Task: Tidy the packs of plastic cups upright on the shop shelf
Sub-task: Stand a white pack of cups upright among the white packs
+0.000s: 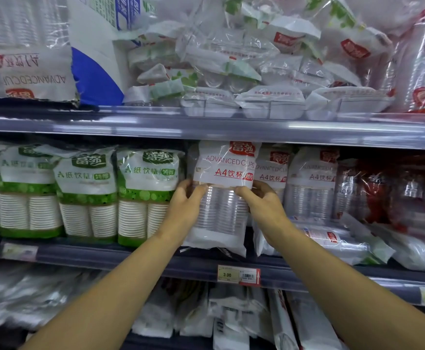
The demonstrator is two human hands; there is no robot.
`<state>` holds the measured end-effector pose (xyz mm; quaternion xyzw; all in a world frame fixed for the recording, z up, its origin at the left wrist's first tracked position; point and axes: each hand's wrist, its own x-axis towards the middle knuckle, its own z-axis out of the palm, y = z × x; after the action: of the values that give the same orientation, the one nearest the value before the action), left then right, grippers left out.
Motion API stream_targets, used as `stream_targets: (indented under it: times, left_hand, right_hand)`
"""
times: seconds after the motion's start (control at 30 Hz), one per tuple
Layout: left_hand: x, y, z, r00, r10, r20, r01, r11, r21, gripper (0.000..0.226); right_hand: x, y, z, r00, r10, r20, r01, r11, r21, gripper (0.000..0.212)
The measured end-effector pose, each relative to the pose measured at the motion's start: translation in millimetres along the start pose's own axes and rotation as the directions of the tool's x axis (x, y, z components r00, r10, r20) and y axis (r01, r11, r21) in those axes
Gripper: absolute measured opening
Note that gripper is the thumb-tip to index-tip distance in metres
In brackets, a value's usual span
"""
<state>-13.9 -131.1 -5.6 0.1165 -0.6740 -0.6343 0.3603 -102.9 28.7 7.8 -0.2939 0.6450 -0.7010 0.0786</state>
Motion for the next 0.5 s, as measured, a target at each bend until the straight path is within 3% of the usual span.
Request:
stream_targets:
  times: [0.2,0.5]
  left_hand:
    - [2,13,6,0.998,0.053,-0.041,-0.053,0.999,0.01,0.048]
    - [-6,3,7,0.999,0.0,-0.041,0.002,1.0,0.031,0.048]
  right_hand:
    - [5,-5,1,0.999,-0.031,-0.021,0.032,0.997,0.075,0.039]
    - [7,14,5,1.0,-0.003,-0.005,0.003,0.999,0.044,0.034]
